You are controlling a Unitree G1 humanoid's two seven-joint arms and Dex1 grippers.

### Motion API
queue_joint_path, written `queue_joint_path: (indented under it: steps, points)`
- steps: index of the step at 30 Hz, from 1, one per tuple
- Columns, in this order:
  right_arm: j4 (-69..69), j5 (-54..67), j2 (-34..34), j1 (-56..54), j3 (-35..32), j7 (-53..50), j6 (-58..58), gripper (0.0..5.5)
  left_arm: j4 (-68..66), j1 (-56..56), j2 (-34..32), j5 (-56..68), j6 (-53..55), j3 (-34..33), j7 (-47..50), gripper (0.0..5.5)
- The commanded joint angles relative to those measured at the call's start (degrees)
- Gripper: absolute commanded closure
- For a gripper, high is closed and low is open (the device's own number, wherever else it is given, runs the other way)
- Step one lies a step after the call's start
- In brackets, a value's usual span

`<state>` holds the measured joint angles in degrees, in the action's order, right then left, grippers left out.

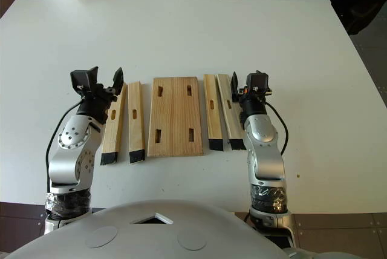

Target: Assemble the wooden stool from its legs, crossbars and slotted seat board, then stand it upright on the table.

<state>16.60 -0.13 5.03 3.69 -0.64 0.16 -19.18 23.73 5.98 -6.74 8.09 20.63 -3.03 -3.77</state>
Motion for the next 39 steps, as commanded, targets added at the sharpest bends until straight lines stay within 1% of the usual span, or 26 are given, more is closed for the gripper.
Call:
queue_joint_path:
  steps: [1, 39]
  points:
    - [-0.32, -0.30, -0.28, -0.40, -0.41, -0.39, 0.48, 2.10, -0.83, -0.59, -0.14, -0.36, 0.10, -0.01, -0.24, 2.02]
    - [0.08, 0.22, -0.55, -0.14, -0.28, -0.03, 0.22, 2.10, 0.20, -0.61, 0.69, -0.91, 0.43, 0.52, 0.29, 2.02]
